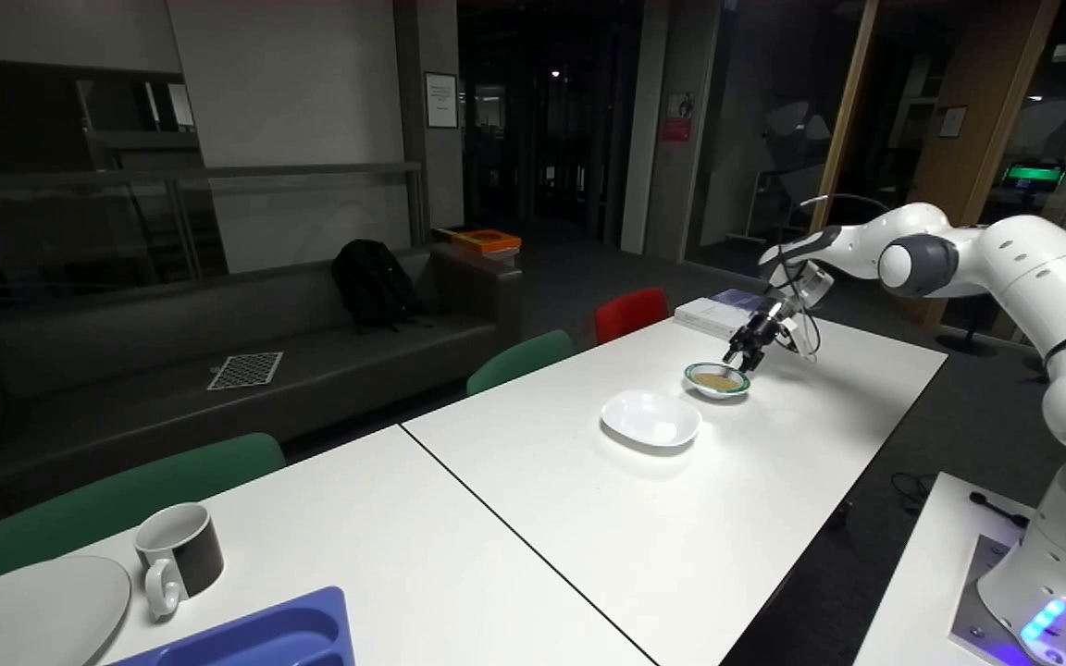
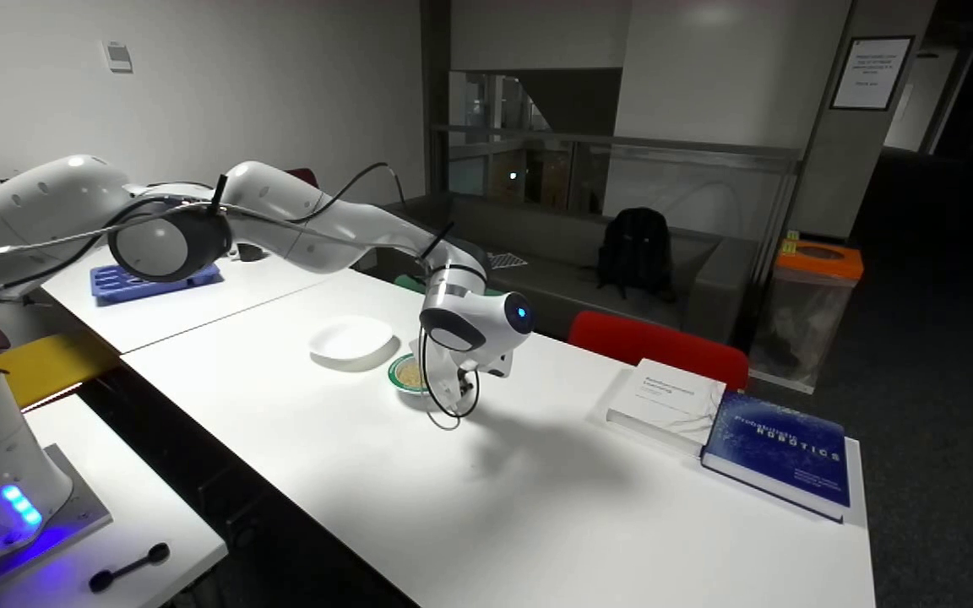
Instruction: Pick up the bowl and pour some of its contents on the plate
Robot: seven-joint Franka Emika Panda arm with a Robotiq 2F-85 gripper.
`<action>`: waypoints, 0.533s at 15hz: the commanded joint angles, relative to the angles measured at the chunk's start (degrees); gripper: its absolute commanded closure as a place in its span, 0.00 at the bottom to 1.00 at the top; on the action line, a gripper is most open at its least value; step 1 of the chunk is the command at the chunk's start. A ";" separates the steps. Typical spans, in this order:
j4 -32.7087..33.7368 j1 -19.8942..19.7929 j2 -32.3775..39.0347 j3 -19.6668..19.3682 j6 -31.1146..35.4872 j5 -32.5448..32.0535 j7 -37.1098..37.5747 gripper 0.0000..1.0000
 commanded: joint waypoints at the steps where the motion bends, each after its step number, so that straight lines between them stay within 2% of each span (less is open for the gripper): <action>1: 2.84 -0.14 1.32 0.26 -2.78 -0.92 -0.12 0.00; 8: 3.22 0.32 2.15 0.13 -3.54 -1.13 -0.27 0.00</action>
